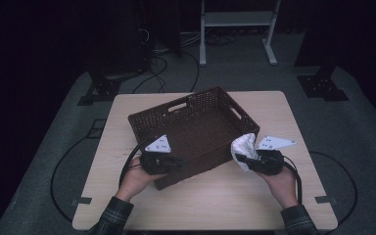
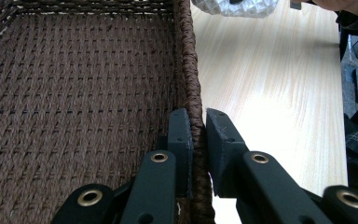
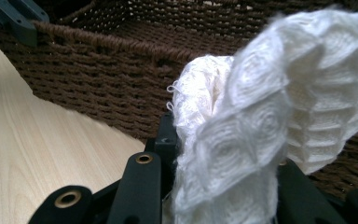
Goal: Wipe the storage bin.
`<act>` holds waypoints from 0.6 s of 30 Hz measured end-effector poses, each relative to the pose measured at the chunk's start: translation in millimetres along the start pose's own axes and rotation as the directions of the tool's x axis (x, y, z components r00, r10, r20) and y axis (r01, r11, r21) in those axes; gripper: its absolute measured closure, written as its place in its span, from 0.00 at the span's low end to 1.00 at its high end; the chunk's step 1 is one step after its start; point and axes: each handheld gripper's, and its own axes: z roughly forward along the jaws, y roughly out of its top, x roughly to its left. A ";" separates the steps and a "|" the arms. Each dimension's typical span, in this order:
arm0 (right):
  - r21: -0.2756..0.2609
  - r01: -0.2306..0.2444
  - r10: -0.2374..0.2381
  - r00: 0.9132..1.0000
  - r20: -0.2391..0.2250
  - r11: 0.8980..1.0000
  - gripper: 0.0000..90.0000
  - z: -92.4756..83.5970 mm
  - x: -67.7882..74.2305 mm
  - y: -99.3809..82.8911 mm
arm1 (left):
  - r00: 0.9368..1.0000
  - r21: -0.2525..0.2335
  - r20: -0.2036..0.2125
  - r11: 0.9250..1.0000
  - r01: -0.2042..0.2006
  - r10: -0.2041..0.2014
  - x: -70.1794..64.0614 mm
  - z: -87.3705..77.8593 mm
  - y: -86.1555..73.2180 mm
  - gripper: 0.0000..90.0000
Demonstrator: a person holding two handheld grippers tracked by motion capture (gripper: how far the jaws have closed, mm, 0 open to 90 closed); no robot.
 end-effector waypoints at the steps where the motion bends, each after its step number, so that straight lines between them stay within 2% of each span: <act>1: 0.005 0.003 -0.003 1.000 -0.001 1.000 0.77 1.2 -0.7 -0.7 | 1.000 0.000 0.000 1.000 0.000 0.000 0.0 0.0 0.0 0.88; 18: 0.119 -0.023 0.026 0.999 -0.022 0.993 0.78 32.1 -10.4 -20.4 | 1.000 0.003 0.000 1.000 0.001 -0.001 0.0 0.0 0.3 0.88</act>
